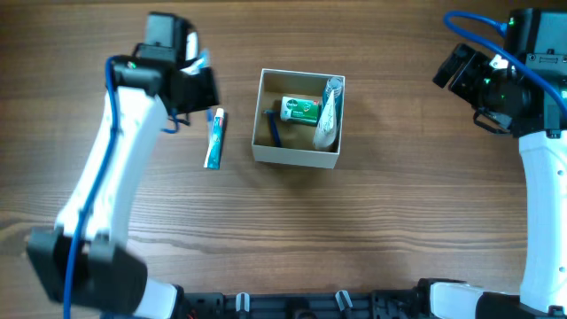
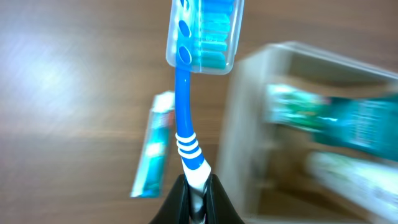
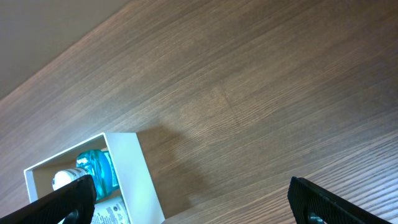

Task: Pack container
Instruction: 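Place the toothbrush into the box and release it, then grasp the Colgate toothpaste tube with the left gripper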

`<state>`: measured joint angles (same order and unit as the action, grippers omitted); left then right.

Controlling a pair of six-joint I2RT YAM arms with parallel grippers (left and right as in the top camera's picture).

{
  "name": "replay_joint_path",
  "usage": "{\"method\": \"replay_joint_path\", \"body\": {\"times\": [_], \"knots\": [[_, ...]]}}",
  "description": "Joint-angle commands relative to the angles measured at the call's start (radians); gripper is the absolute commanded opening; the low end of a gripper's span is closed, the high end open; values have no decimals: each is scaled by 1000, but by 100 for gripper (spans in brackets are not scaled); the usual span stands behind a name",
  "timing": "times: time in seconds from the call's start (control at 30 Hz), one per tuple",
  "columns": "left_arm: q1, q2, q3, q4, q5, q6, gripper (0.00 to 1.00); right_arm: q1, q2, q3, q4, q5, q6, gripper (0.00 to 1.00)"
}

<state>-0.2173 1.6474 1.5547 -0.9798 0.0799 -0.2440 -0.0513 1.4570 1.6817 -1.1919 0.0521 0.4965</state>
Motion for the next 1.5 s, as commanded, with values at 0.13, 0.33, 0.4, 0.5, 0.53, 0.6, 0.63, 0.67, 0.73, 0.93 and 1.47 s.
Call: {"method": "replay_joint_path", "body": {"times": [0.13, 0.33, 0.4, 0.5, 0.53, 0.6, 0.63, 0.67, 0.73, 0.93, 1.47], "knots": [[-240, 73, 3, 166, -96, 16, 4, -2, 10, 6, 2, -5, 2, 100], [-297, 238, 3, 288, -96, -11, 4, -2, 10, 6, 2, -5, 2, 100], [-307, 272, 3, 288, -95, -35, 4, -2, 10, 6, 2, -5, 2, 100], [-322, 305, 3, 284, -93, -32, 6, -2, 10, 6, 2, -5, 2, 100], [-325, 315, 3, 284, -93, -32, 9, -2, 10, 6, 2, -5, 2, 100], [-325, 324, 3, 272, -93, -33, 21, -2, 10, 6, 2, -5, 2, 100], [-325, 324, 3, 265, -93, -33, 24, -2, 10, 6, 2, -5, 2, 100], [-325, 321, 3, 258, -93, -33, 27, -2, 10, 6, 2, -5, 1, 100], [-321, 304, 3, 254, -93, -32, 30, -2, 10, 6, 2, -5, 2, 100], [-283, 137, 3, 245, -94, -33, 47, -2, 10, 6, 2, -5, 2, 100], [26, 83, -124, -9, -126, 21, 66, -2, 10, 6, 2, -5, 2, 100]]}}
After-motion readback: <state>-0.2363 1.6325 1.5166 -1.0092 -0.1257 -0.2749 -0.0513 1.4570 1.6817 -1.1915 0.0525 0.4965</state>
